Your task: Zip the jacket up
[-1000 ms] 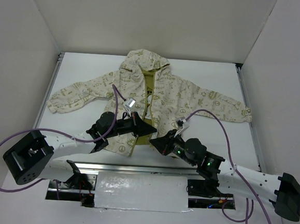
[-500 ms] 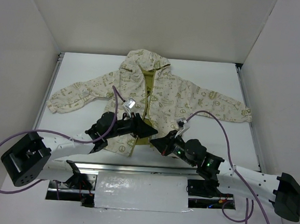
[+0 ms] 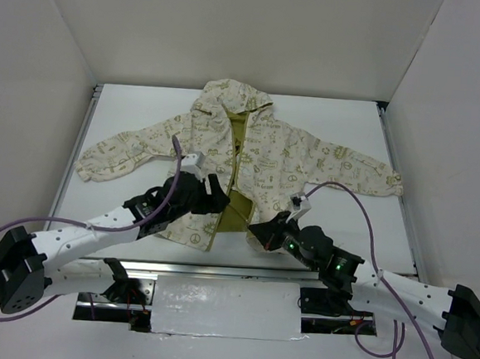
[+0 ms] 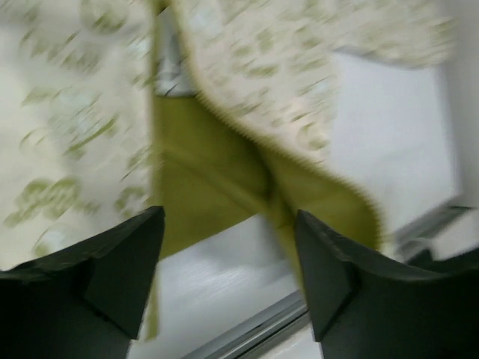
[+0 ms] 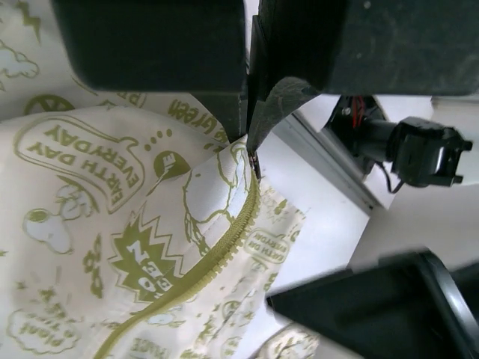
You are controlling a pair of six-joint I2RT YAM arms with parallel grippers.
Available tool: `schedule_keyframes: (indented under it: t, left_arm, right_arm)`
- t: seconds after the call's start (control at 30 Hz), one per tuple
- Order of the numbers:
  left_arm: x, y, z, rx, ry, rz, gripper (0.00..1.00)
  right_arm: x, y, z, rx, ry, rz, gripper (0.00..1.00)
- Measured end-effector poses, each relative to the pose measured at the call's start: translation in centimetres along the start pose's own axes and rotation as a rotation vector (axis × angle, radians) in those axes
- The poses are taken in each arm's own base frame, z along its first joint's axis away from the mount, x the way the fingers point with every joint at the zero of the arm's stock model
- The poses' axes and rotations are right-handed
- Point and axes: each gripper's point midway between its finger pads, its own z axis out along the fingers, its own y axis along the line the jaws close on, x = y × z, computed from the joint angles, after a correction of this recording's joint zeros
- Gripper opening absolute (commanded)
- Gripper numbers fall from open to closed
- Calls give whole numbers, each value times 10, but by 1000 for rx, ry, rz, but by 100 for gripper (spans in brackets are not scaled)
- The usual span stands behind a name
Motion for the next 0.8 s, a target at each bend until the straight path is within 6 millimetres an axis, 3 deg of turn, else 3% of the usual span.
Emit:
schedule_keyframes:
  t: [0.13, 0.2, 0.3, 0.43, 0.6, 0.8]
  left_arm:
    - [44, 39, -5, -225, 143, 92, 74]
    - [64, 54, -10, -320, 216, 141, 65]
    - [82, 66, -14, -390, 283, 189, 61]
    - [101, 88, -20, -482, 361, 240, 63]
    - [123, 95, -23, -528, 433, 281, 64]
    - [133, 93, -21, -530, 464, 301, 64]
  right_arm:
    - [-3, -9, -2, 72, 8, 0, 0]
    - [-7, -8, -2, 91, 13, -2, 0]
    - [-13, -3, -3, 92, 9, -2, 0]
    - [-8, -5, -4, 99, 29, -11, 0]
    - [-3, -10, -5, 115, 53, -26, 0]
    - [-2, -11, -5, 115, 60, -33, 0]
